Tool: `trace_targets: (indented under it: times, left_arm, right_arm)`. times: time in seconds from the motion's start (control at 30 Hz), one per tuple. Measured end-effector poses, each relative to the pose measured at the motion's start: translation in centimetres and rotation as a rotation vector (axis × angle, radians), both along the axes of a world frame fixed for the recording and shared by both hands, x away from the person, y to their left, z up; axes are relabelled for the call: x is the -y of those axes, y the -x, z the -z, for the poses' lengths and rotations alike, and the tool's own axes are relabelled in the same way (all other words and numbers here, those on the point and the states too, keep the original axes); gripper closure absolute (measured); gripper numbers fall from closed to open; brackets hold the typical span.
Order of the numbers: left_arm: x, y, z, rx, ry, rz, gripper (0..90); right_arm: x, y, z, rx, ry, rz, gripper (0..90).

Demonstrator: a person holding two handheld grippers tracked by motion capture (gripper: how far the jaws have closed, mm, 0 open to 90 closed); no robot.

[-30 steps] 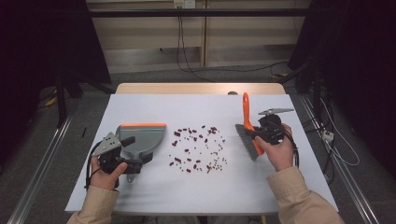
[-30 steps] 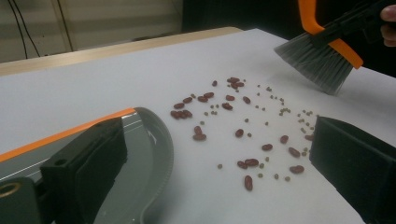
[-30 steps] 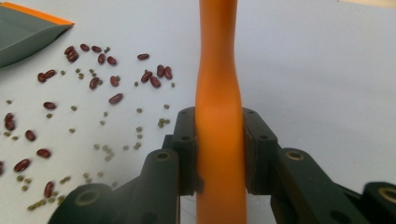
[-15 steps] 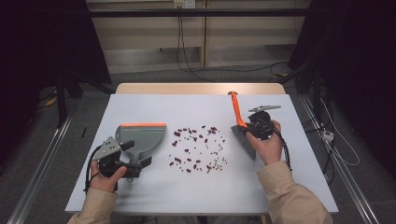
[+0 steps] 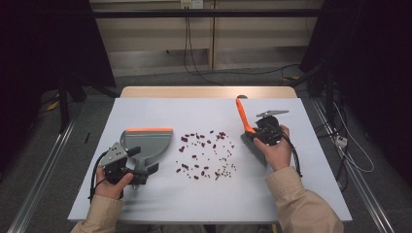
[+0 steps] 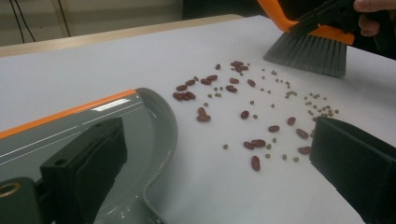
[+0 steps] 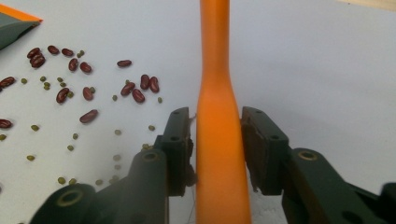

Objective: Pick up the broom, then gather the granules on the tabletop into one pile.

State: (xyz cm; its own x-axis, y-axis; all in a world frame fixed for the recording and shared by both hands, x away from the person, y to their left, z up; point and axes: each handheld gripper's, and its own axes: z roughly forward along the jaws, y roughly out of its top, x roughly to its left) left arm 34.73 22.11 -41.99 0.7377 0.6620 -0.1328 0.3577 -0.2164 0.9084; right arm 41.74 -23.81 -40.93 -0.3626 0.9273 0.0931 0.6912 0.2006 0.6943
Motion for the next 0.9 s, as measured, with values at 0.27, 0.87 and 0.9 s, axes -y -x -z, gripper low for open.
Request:
trace_targets:
  times: [0.27,0.87,0.9]
  left_arm:
    - [-0.1,0.1,0.2,-0.005,0.005,-0.005,4.0]
    - [0.2,0.2,-0.1,0.009,0.005,0.005,4.0]
    - [0.1,0.2,-0.1,0.01,0.005,0.004,4.0]
  right_arm:
    - [0.1,0.6,-0.5,0.002,0.017,-0.017,51.0]
    - [1.3,2.4,-0.7,-0.005,0.038,0.017,55.1]
    - [1.4,2.4,-0.6,-0.013,0.032,0.014,55.6]
